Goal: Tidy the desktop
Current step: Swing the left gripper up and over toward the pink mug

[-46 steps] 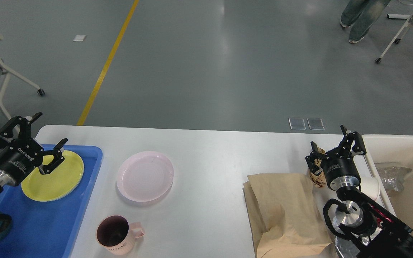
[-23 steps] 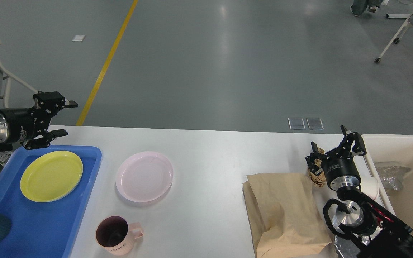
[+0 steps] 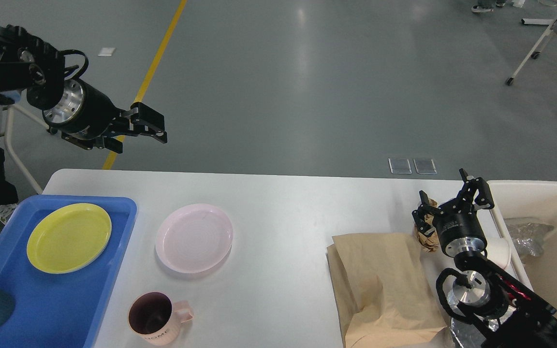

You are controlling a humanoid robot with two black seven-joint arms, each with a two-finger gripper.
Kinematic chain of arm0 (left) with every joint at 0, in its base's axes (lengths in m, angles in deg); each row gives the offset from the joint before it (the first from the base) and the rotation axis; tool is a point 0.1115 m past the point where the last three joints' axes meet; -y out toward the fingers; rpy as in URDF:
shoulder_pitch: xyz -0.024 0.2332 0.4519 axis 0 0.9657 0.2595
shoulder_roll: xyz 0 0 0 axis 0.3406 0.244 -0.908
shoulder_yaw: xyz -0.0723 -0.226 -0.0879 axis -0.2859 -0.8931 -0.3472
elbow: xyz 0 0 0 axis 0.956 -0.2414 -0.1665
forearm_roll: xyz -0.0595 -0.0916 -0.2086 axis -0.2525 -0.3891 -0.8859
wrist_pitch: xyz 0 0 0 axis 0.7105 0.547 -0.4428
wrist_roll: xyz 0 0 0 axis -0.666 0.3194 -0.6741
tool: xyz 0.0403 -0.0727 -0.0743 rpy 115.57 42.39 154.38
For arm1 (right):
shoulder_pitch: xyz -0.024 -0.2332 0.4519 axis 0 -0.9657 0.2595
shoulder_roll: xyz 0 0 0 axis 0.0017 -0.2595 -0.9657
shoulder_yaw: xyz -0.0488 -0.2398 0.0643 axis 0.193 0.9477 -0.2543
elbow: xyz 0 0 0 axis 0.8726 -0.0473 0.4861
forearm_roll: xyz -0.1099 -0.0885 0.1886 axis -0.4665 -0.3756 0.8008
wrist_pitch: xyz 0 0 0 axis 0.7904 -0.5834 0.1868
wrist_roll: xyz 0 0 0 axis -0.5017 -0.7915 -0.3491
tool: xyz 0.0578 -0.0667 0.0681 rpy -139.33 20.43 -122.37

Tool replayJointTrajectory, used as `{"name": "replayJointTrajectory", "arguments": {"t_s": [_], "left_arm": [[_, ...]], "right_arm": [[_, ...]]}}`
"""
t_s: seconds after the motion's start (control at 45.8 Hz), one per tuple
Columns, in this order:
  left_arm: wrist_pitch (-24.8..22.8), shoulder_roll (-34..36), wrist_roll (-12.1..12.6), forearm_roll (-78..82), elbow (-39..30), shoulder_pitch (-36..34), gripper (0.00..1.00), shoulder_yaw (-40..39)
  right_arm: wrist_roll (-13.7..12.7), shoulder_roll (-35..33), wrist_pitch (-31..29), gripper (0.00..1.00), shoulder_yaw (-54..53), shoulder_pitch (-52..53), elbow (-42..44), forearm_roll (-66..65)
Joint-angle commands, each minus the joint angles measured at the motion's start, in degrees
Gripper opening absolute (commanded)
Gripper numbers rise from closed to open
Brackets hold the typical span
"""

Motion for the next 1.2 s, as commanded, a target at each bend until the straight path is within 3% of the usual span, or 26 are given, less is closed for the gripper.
{"name": "replayJointTrajectory", "arguments": {"t_s": [0.0,0.087,0.262,0.415,0.677,0.787,0.961,1.027,1.093,1.18], "left_arm": [[-12.8,-11.9,-0.2,-0.4,-2.2,-10.4,0.97,4.8],[-14.1,-17.5,-0.3,-0.7,-5.8,-16.5,0.97,5.7],[-14.1,-21.9,-0.3,-11.0,-18.4,-30.5,0.97,7.0],[-14.1,-22.0,-0.3,-19.4,-25.5,-34.0,0.97,11.0],[-9.8,-20.4,-0.9,-23.7,-27.0,-29.2,0.97,19.7],[-9.2,-19.4,-0.7,-23.6,-26.8,-23.0,0.97,20.5],[-7.9,-13.7,-0.8,-23.7,-25.2,-19.3,0.97,21.2],[-7.2,-13.0,0.2,-23.1,-25.1,-15.7,0.97,19.9],[-4.7,-12.7,0.6,-21.3,-24.6,-9.3,0.97,18.1],[2.3,-11.2,1.3,-17.9,-24.1,-3.6,0.97,16.8]], "right_arm": [[0.0,0.0,0.0,1.00,0.0,0.0,0.0,0.0],[0.0,0.0,0.0,1.00,0.0,0.0,0.0,0.0],[0.0,0.0,0.0,1.00,0.0,0.0,0.0,0.0],[0.0,0.0,0.0,1.00,0.0,0.0,0.0,0.0],[0.0,0.0,0.0,1.00,0.0,0.0,0.0,0.0],[0.0,0.0,0.0,1.00,0.0,0.0,0.0,0.0],[0.0,0.0,0.0,1.00,0.0,0.0,0.0,0.0],[0.0,0.0,0.0,1.00,0.0,0.0,0.0,0.0],[0.0,0.0,0.0,1.00,0.0,0.0,0.0,0.0],[0.0,0.0,0.0,1.00,0.0,0.0,0.0,0.0]]}}
